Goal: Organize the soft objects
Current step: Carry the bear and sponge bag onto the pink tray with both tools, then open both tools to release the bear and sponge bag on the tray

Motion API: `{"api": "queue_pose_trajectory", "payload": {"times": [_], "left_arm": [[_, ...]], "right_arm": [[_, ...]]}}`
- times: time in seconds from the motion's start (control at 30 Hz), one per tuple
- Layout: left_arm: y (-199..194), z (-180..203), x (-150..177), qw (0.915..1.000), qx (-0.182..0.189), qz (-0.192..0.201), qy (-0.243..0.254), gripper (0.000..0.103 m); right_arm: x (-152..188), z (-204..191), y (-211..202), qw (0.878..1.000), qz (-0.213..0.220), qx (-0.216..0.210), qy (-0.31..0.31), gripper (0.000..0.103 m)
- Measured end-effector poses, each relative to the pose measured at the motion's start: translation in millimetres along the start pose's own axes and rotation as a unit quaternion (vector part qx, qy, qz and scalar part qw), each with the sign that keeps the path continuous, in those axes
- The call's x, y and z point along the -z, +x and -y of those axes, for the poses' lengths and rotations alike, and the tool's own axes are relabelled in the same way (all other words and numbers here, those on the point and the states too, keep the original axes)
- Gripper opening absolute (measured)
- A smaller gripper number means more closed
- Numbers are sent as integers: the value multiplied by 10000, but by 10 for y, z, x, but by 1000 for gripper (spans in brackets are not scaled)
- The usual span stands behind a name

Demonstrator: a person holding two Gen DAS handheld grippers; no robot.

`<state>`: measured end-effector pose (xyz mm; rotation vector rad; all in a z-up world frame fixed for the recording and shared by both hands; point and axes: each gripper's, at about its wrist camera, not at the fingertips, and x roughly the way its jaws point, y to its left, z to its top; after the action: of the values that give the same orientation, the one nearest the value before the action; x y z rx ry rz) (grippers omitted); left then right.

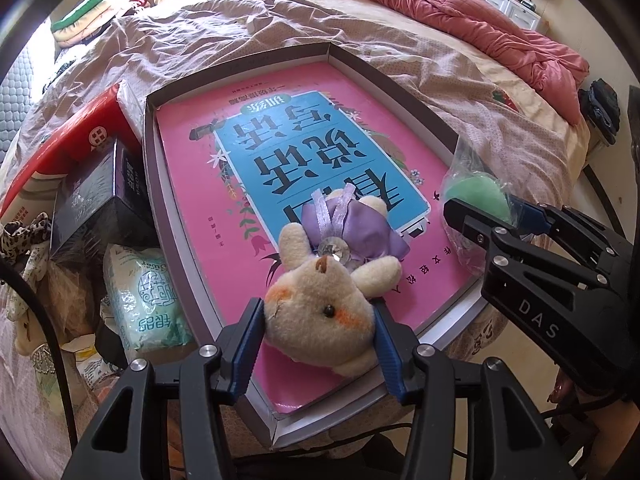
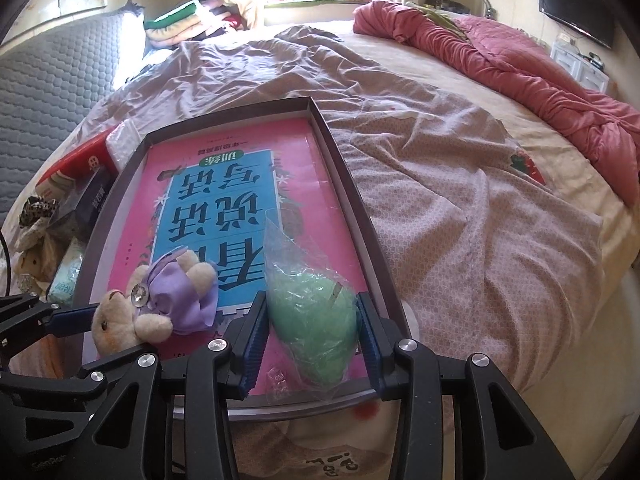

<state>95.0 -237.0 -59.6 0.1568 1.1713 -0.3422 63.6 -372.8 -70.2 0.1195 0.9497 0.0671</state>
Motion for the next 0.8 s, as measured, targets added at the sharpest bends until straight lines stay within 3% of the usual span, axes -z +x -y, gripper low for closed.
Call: {"api": "queue_pose_trajectory", "payload": {"times": [0.5, 0.8], "left_arm": [[1, 1, 13, 9999, -60, -77, -24, 53], [-97, -36, 24, 9999, -86, 16, -109, 54]], "right_arm": [[2, 9, -8, 10000, -17, -4, 75, 45], [-18, -38, -74, 10000, 65, 41, 19, 53]]}}
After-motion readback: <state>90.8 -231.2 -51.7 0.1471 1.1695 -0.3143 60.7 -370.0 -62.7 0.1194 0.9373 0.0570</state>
